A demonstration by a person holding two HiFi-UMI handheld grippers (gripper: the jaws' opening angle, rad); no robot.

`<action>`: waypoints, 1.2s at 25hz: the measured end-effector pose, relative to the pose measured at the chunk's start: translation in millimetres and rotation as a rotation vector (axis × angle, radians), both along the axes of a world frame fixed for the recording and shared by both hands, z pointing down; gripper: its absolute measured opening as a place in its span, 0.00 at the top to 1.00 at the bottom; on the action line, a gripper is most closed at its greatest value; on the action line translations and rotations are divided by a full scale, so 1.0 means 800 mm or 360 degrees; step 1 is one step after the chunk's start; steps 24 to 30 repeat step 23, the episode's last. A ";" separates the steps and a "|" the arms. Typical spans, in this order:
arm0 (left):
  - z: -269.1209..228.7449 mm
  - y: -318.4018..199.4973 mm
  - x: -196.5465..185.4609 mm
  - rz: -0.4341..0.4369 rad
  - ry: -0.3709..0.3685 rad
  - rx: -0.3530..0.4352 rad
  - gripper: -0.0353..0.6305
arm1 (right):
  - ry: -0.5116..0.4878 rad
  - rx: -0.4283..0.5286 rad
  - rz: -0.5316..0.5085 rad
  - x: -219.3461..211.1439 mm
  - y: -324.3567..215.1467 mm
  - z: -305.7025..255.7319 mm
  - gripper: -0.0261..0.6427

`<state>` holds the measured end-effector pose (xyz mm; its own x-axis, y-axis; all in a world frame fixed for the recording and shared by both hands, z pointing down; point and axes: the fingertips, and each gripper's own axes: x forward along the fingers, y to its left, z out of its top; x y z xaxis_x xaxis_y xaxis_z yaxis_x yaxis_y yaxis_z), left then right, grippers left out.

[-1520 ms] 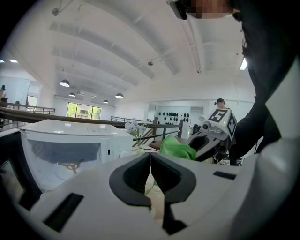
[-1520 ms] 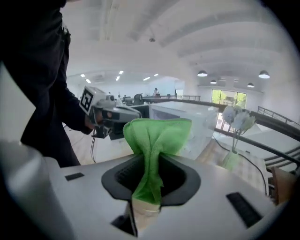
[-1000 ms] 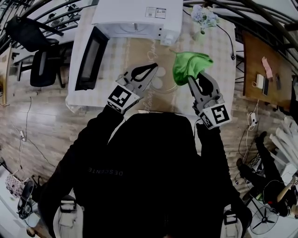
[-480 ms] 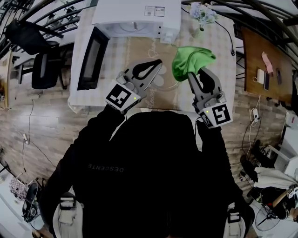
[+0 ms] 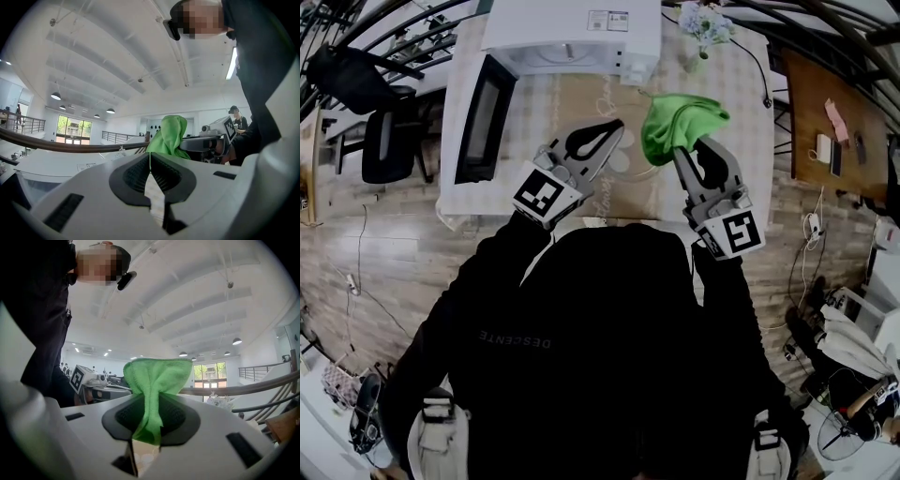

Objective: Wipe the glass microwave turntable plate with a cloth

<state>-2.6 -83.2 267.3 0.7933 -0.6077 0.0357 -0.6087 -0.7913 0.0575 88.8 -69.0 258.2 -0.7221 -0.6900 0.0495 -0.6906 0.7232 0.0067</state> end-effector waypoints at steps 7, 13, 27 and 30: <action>-0.001 0.003 0.005 0.0011 0.0004 0.0008 0.91 | -0.0013 -0.0012 0.0008 0.004 0.006 -0.004 0.81; 0.000 0.005 0.005 0.0016 0.0008 0.0022 0.91 | -0.0003 -0.0001 0.0003 0.004 0.007 -0.004 0.81; 0.001 0.007 0.009 0.0030 0.0020 0.0017 0.91 | -0.0005 -0.0006 0.0019 0.005 0.009 -0.006 0.81; 0.001 0.007 0.009 0.0030 0.0020 0.0017 0.91 | -0.0005 -0.0006 0.0019 0.005 0.009 -0.006 0.81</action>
